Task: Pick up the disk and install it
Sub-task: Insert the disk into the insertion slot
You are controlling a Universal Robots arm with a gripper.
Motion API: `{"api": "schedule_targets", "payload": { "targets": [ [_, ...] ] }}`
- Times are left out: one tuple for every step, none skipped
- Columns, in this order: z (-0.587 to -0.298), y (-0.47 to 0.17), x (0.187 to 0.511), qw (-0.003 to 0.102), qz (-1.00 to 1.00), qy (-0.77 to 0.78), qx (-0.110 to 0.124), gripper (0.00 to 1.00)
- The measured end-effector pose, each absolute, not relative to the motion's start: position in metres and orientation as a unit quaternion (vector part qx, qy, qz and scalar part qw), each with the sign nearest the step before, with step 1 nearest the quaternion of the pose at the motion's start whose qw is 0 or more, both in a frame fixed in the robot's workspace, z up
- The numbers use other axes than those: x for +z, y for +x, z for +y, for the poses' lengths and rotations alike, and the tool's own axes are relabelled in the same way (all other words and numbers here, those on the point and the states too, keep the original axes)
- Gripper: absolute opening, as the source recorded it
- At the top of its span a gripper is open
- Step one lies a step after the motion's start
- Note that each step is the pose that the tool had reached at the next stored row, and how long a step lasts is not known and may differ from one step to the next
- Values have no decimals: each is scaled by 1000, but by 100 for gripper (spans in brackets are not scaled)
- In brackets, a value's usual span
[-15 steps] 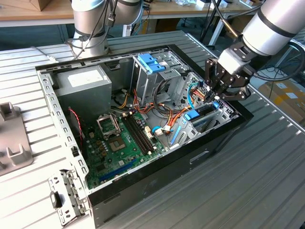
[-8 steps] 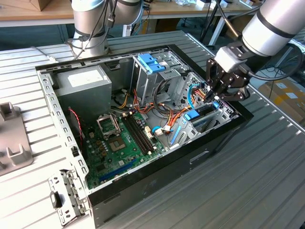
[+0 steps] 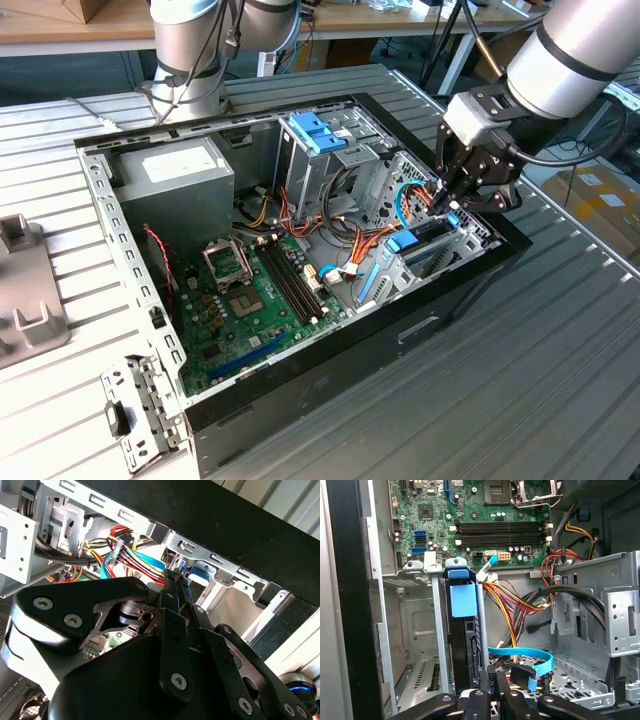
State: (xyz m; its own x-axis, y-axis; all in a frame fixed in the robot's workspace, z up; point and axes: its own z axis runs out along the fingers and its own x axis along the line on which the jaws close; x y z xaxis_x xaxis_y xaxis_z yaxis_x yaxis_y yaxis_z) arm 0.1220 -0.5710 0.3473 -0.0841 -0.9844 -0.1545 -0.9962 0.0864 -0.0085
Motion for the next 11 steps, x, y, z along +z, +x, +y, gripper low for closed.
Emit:
{"api": "schedule_targets", "payload": {
  "targets": [
    [-571, 122, 347, 60, 735, -674, 49, 17],
    [-571, 122, 347, 60, 735, -674, 49, 17],
    [-571, 122, 347, 60, 735, -674, 49, 17],
    [-572, 120, 347, 60, 733, -676, 49, 17],
    [-572, 120, 347, 59, 727, -682, 50, 17],
    [-573, 119, 347, 59, 722, -687, 50, 17],
    [-573, 119, 347, 59, 718, -691, 51, 17],
    [-573, 119, 347, 58, 709, -701, 52, 17],
    [-574, 118, 347, 58, 708, -702, 52, 17],
    [-575, 118, 347, 58, 708, -702, 52, 17],
    [-577, 117, 347, 58, 708, -702, 52, 17]
  ]
}}
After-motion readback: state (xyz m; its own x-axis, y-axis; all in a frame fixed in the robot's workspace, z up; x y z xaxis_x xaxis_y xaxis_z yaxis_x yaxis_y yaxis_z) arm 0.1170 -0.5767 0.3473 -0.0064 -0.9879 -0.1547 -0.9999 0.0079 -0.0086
